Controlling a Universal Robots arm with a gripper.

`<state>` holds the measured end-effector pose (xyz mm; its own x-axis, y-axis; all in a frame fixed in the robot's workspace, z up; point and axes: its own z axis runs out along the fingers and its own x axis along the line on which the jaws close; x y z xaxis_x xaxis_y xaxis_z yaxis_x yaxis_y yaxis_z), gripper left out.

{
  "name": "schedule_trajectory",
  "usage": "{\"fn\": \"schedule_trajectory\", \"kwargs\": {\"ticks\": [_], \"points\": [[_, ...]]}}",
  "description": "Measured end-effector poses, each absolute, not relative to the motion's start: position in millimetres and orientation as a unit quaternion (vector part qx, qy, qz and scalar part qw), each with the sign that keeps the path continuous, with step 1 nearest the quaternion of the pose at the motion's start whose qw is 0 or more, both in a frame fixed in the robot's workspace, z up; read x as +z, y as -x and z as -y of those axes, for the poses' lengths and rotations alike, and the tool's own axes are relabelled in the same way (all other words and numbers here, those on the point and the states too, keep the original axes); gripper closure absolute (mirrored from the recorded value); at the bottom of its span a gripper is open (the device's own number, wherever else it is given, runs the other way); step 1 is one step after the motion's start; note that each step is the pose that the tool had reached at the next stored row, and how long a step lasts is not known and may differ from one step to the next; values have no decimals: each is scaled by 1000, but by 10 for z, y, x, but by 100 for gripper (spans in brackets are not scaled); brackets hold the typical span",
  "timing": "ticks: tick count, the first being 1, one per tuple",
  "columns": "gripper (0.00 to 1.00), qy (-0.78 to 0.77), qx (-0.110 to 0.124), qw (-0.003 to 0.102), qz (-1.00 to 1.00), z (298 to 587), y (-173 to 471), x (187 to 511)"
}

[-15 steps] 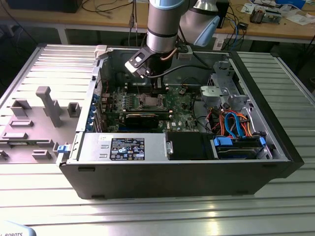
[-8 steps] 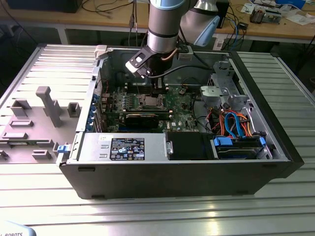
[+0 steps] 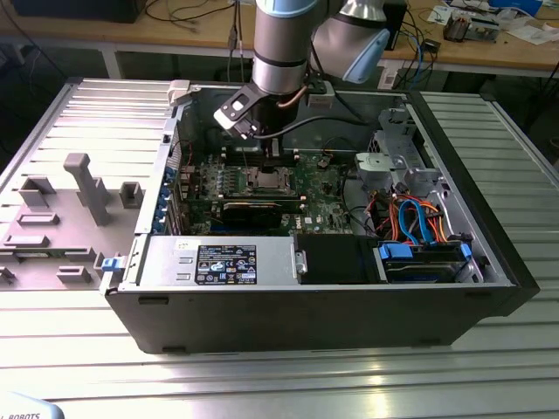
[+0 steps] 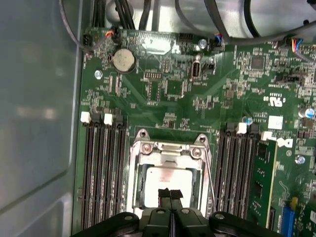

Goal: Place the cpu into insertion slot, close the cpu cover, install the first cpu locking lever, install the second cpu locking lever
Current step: 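Close the cpu cover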

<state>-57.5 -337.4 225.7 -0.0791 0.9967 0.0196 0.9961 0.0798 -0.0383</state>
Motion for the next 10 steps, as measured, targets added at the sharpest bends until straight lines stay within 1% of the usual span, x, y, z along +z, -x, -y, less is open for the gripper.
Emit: {"fn": "schedule_trajectory", "kwargs": {"ticks": [10], "points": [[89,678,7,20,735,3380,697,2202]]}}
